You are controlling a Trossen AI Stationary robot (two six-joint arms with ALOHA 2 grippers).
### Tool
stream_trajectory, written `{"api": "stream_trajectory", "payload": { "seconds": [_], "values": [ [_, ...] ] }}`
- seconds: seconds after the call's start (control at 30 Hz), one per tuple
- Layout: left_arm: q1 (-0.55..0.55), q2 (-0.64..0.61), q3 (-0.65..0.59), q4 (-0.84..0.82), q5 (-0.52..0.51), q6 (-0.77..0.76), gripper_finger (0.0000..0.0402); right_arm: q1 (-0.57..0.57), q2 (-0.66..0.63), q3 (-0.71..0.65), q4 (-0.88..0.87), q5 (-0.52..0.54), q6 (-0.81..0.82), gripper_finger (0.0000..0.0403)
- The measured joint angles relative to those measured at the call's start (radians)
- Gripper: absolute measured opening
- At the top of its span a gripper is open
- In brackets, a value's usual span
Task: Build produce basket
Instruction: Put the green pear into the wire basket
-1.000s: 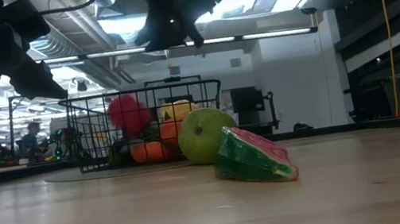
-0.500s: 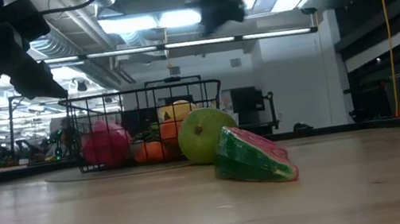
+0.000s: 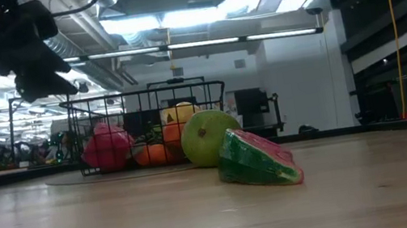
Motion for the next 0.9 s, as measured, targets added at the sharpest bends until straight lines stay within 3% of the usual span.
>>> {"api": "stream_trajectory", "payload": {
  "seconds": [0.2, 0.33, 0.47, 0.63, 0.8, 0.9],
  "values": [
    [0.000, 0.072, 0.000, 0.128, 0.000, 0.000, 0.0241, 0.118, -0.157, -0.108, 0.058, 0.143, 0.062, 0.0181],
    [0.000, 0.147, 0.000, 0.192, 0.000, -0.001, 0.0241, 0.182, -0.276, -0.265, 0.123, 0.310, 0.189, 0.0181],
    [0.000, 0.226, 0.000, 0.252, -0.001, -0.068, 0.0241, 0.206, -0.372, -0.460, 0.265, 0.373, 0.320, 0.0181],
    [-0.003, 0.359, 0.000, 0.401, -0.001, -0.133, 0.0241, 0.194, -0.417, -0.694, 0.635, 0.413, 0.345, 0.0181],
    [-0.028, 0.535, 0.000, 0.631, -0.005, -0.134, 0.0241, 0.158, -0.400, -0.884, 1.086, 0.411, 0.203, 0.0181],
    [-0.046, 0.640, 0.000, 0.790, -0.050, -0.133, 0.0241, 0.131, -0.396, -0.951, 1.250, 0.398, 0.148, 0.0181]
  ]
}}
